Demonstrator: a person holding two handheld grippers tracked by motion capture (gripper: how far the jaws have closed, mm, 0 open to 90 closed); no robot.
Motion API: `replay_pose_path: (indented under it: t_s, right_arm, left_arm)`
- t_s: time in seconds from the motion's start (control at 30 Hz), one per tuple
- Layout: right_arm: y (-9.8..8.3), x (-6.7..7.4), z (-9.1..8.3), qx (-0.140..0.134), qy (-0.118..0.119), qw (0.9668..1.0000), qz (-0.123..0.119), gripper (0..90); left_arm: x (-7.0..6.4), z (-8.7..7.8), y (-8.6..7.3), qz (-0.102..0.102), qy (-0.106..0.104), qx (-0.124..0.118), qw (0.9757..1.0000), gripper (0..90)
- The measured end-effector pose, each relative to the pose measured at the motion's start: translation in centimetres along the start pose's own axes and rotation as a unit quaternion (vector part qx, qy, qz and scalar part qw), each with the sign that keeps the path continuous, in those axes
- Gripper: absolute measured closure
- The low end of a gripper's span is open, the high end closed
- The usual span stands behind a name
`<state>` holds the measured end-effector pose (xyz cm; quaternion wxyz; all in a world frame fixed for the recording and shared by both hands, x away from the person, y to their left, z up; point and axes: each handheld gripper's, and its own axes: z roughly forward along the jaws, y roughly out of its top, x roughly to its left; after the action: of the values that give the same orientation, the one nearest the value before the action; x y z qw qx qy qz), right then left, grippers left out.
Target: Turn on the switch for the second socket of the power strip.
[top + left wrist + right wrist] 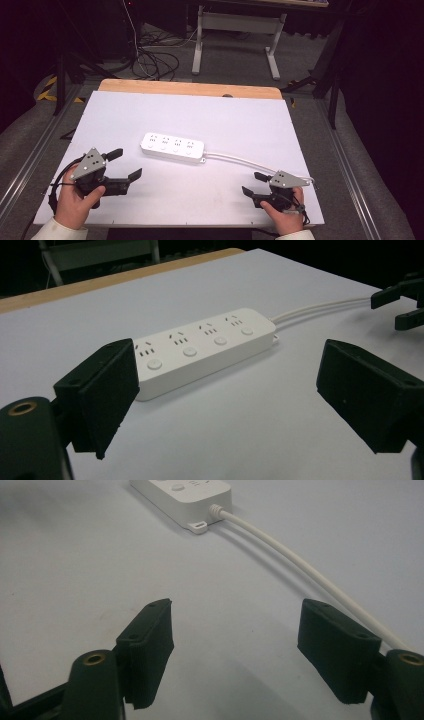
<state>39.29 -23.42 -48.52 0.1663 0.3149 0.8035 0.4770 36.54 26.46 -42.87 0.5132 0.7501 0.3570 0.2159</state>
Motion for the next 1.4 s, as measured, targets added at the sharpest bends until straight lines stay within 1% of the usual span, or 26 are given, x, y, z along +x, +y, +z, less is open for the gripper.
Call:
replay_pose_path:
  t_s: [0.03, 0.1, 0.13, 0.17, 0.23, 0.33, 0.43, 0.57, 0.67, 0.77, 0.8, 0.83, 0.87, 0.9, 0.93, 1.0, 1.03, 1.1, 1.13, 1.17, 1.2, 1.23, 1.27, 1.33, 1.4]
  right_arm:
    - [0.0, 0.0, 0.0, 0.0, -0.001, 1.0, 0.0, 30.8]
    - [0.0, 0.0, 0.0, 0.001, -0.001, 1.0, 0.0, 30.8]
    - [0.0, 0.0, 0.0, 0.001, 0.0, 1.0, 0.0, 30.8]
    - [0.0, 0.0, 0.0, 0.001, -0.001, 1.0, 0.0, 30.8]
    - [0.0, 0.1, 0.0, 0.0, -0.001, 1.0, 0.0, 30.8]
    - [0.0, 0.0, 0.0, 0.001, -0.001, 1.0, 0.001, 30.8]
    - [0.0, 0.0, 0.0, 0.0, -0.001, 1.0, 0.0, 30.8]
    - [0.0, 0.0, 0.0, 0.001, -0.001, 1.0, 0.001, 30.8]
    - [0.0, 0.0, 0.0, 0.001, 0.0, 1.0, 0.001, 30.8]
    - [0.0, 0.0, 0.0, 0.0, 0.001, 1.0, 0.002, 30.7]
    - [0.0, 0.0, 0.0, 0.0, 0.001, 1.0, 0.002, 30.5]
    - [0.0, 0.0, 0.0, 0.0, 0.002, 1.0, 0.001, 30.4]
    - [0.0, 0.0, 0.0, 0.001, 0.001, 1.0, 0.0, 30.4]
    - [0.0, 0.0, 0.0, 0.001, 0.002, 1.0, 0.0, 30.4]
    - [0.0, -0.1, 0.0, 0.001, 0.002, 1.0, 0.0, 30.4]
    - [-0.1, -0.1, 0.0, 0.001, 0.002, 1.0, -0.001, 30.3]
    - [-0.1, -0.1, 0.0, 0.001, 0.003, 1.0, 0.0, 30.3]
    - [-0.1, -0.1, 0.0, 0.001, 0.003, 1.0, -0.001, 30.3]
    - [-0.1, -0.1, 0.0, 0.002, 0.004, 1.0, -0.002, 30.4]
    - [0.0, -0.1, 0.0, 0.002, 0.004, 1.0, -0.002, 30.3]
    - [0.0, -0.1, 0.0, 0.002, 0.004, 1.0, -0.003, 30.3]
    - [0.0, -0.1, 0.0, 0.002, 0.003, 1.0, -0.004, 30.3]
    - [0.0, -0.1, 0.0, 0.001, 0.004, 1.0, -0.005, 30.4]
    - [0.0, 0.0, 0.0, 0.002, 0.004, 1.0, -0.004, 30.3]
    - [0.0, 0.0, 0.0, 0.001, 0.004, 1.0, -0.005, 30.3]
  left_arm:
    - [0.0, -0.1, -0.3, -0.001, 0.001, 0.0, 1.0, 10.3]
    - [0.1, -0.3, -0.9, 0.009, 0.007, 0.001, 0.9999, 9.8]
    - [0.1, -0.3, -1.2, 0.009, 0.012, 0.001, 0.9999, 9.2]
    - [0.1, -0.4, -1.5, 0.017, 0.017, 0.005, 0.9997, 8.9]
    - [0.2, -0.6, -2.2, 0.025, 0.025, 0.009, 0.9993, 8.9]
    - [0.4, -0.6, -3.1, 0.025, 0.025, 0.008, 0.9994, 8.9]
    - [0.7, -0.7, -4.1, 0.017, 0.024, 0.006, 0.9995, 9.1]
    - [1.1, -0.8, -5.2, 0.002, 0.014, 0.016, 0.9998, 9.4]
    - [1.3, -0.8, -5.9, -0.009, 0.01, 0.013, 0.9998, 9.4]
    - [1.7, -0.9, -6.4, -0.018, 0.014, 0.006, 0.9997, 10.0]
    - [1.9, -0.9, -6.7, -0.018, 0.018, 0.006, 0.9996, 10.1]
    - [2.1, -0.9, -6.9, -0.011, 0.027, 0.007, 0.9996, 10.5]
    - [2.3, -0.9, -7.2, -0.003, 0.034, 0.013, 0.9993, 11.1]
    - [2.4, -1.0, -7.4, -0.001, 0.039, 0.016, 0.9991, 11.3]
    - [2.5, -1.0, -7.4, -0.008, 0.037, 0.011, 0.9992, 11.4]
    - [2.5, -1.2, -7.5, -0.009, 0.036, 0.004, 0.9993, 10.8]
    - [2.5, -1.2, -7.5, -0.007, 0.034, 0.004, 0.9994, 10.8]
    - [2.5, -1.1, -7.5, -0.006, 0.031, 0.007, 0.9995, 10.8]
    - [2.5, -1.1, -7.4, 0.0, 0.032, 0.013, 0.9994, 10.8]
    - [2.4, -1.0, -7.4, -0.002, 0.03, 0.012, 0.9995, 10.9]
    - [2.4, -1.0, -7.3, 0.004, 0.03, 0.018, 0.9994, 10.9]
    - [2.3, -1.0, -7.3, 0.005, 0.031, 0.022, 0.9993, 11.2]
    - [2.3, -1.0, -7.3, 0.005, 0.03, 0.027, 0.9992, 11.2]
    - [2.3, -1.1, -7.1, -0.005, 0.025, 0.035, 0.999, 11.2]
    - [2.3, -1.2, -7.0, -0.012, 0.026, 0.034, 0.999, 11.2]
